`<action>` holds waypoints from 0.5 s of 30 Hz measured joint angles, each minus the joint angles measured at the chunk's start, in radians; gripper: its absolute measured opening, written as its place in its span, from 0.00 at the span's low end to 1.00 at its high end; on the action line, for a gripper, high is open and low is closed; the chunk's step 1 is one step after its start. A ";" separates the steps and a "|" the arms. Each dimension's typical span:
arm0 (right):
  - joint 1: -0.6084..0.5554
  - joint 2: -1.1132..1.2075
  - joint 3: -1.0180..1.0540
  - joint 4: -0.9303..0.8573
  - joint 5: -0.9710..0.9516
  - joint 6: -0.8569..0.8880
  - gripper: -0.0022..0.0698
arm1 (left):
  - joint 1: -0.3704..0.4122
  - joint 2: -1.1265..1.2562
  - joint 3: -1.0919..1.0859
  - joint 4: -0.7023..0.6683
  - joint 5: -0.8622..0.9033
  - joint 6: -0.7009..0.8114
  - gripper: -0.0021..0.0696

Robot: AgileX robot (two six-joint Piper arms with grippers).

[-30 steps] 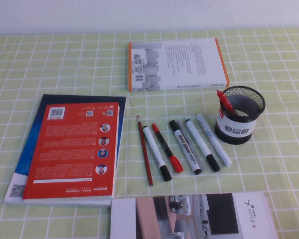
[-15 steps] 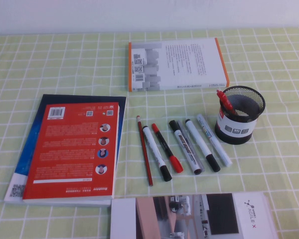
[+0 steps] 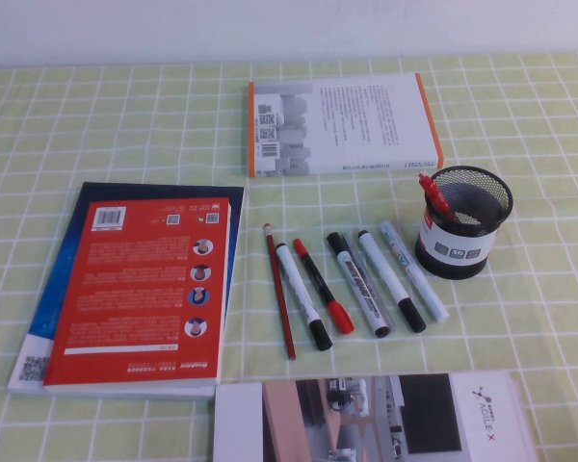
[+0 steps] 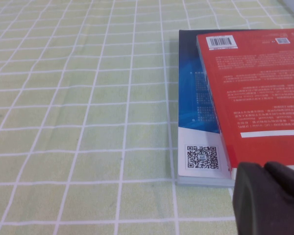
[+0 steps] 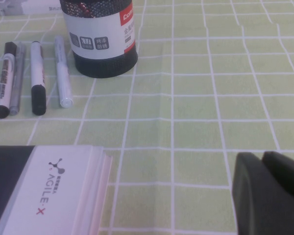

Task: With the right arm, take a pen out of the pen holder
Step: 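Take a marker out of the pen holder and lay it on the table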

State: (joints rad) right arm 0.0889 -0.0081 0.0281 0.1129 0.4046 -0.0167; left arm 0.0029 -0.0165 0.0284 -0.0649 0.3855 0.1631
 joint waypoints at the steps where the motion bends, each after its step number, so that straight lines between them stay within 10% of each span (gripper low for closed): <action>1: 0.000 0.000 0.000 0.000 0.000 0.000 0.01 | 0.000 0.000 0.000 0.000 0.000 0.000 0.02; 15: 0.000 0.000 0.000 0.268 -0.208 0.000 0.01 | 0.000 0.000 0.000 0.000 0.000 0.000 0.02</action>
State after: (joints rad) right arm 0.0889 -0.0081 0.0281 0.3814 0.1971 -0.0167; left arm 0.0029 -0.0165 0.0284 -0.0649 0.3855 0.1631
